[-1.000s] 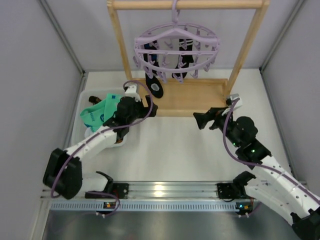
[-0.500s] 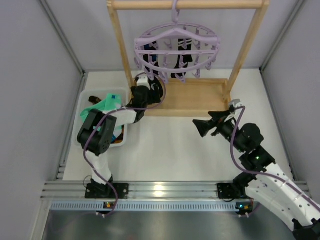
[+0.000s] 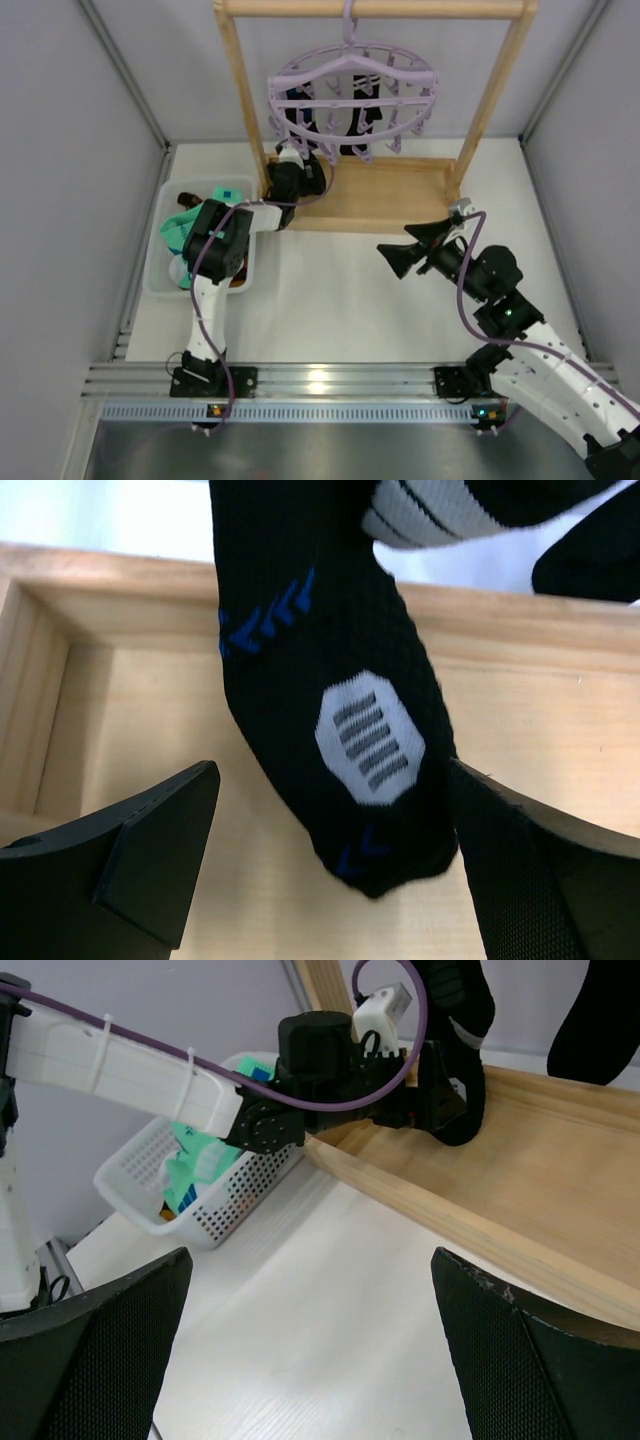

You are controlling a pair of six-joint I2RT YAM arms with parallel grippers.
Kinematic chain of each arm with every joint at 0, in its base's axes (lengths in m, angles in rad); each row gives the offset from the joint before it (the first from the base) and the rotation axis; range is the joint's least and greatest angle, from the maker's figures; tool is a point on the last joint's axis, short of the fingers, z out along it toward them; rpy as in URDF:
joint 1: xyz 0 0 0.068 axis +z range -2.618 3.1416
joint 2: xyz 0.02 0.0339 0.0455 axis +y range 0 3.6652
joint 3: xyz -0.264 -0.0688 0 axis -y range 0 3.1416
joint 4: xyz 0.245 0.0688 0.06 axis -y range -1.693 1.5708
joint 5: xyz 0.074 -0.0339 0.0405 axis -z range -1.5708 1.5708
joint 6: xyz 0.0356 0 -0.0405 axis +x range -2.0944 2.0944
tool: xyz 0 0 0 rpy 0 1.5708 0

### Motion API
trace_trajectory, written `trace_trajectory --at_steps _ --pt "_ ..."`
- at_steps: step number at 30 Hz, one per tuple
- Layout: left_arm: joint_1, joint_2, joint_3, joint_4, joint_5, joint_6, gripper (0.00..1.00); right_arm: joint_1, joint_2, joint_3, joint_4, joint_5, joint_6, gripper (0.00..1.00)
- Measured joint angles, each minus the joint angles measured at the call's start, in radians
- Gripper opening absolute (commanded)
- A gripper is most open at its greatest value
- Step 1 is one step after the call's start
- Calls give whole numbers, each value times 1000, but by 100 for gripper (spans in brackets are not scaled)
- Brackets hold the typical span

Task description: Remove the socks clipped to the hanger

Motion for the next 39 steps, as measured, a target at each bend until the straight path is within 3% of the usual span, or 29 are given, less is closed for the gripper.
trace_trajectory --at_steps 5,8,12,13,15,24,39 --pt "18 54 65 31 33 -2 96 0 26 -18 48 -37 20 99" --pt "24 88 109 45 61 -13 82 0 44 -24 70 -54 29 99" --pt "24 99 117 75 93 -47 38 0 55 -24 86 -64 33 100" --pt "24 99 116 89 98 -55 16 0 55 -24 87 -66 35 99" --pt "23 98 109 124 105 -70 0 0 55 -24 91 -68 38 99" --pt "-18 -6 -72 196 50 -79 0 0 42 -24 97 -69 38 99" --pt "-251 -598 -596 250 -184 -98 0 0 -113 -22 51 -40 37 98"
